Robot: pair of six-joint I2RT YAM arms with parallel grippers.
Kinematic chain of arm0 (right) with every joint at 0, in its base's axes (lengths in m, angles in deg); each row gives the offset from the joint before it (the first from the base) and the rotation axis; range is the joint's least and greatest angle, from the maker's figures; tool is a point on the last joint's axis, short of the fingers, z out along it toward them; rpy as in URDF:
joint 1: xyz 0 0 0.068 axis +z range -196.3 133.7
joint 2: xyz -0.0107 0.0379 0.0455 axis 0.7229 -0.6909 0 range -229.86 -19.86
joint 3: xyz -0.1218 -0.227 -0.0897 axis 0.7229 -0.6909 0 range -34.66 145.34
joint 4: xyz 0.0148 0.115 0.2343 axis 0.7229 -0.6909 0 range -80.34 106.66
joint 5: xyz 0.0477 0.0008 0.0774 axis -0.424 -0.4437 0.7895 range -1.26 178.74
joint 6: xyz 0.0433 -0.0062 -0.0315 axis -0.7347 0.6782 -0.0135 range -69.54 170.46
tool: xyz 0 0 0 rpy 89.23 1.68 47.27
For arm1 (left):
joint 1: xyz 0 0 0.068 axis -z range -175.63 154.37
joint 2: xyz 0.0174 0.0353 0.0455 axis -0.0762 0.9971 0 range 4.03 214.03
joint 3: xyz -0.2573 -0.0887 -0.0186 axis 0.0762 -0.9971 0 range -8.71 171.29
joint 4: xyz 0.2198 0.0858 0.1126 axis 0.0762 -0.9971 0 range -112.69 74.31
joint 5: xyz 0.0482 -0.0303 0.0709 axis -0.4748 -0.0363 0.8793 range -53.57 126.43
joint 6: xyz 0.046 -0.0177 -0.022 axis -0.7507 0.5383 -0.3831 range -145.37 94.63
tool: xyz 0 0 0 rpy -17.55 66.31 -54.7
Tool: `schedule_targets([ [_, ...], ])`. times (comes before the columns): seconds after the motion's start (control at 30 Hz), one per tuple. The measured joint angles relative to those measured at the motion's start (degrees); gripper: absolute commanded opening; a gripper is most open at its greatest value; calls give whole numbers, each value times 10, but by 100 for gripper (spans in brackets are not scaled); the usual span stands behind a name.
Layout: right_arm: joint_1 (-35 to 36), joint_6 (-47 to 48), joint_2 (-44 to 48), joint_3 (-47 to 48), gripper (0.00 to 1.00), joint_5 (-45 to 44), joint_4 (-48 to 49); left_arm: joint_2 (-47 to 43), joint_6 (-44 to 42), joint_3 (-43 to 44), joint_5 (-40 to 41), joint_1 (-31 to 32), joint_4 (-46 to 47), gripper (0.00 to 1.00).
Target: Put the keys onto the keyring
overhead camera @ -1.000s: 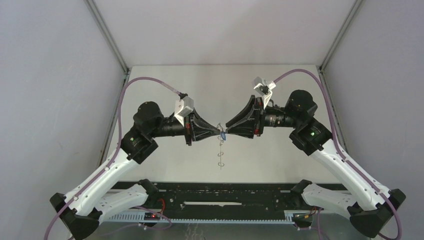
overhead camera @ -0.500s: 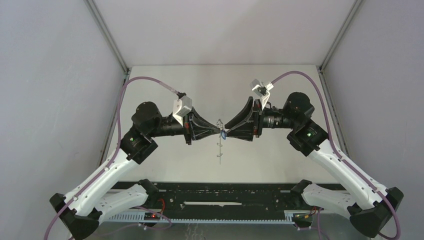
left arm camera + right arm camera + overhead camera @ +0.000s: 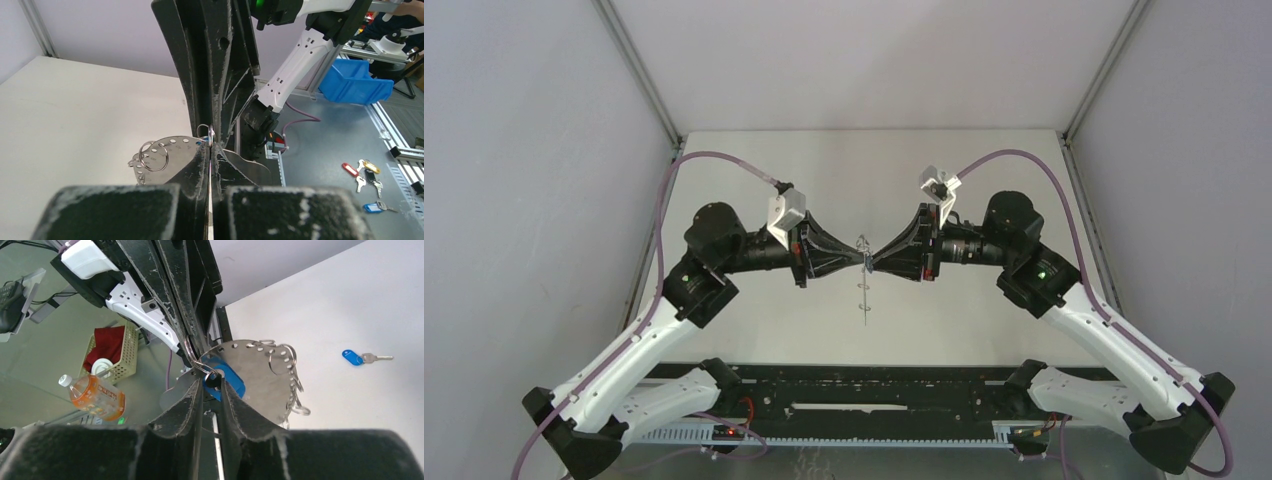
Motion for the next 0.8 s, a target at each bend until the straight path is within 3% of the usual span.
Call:
schedule_targets([
  [0.27, 4, 12, 2, 0, 0, -21, -7, 0, 4, 3, 2, 0, -1, 0],
  [0.7, 14, 42, 20, 0, 0, -29, -50, 0, 4, 3, 13, 0, -2, 0],
  [0.73, 14, 45, 20, 0, 2, -26, -53, 0, 4, 3, 14, 0, -2, 0],
  [0.8, 14, 51, 20, 0, 20, -18, -60, 0, 4, 3, 14, 0, -5, 0],
])
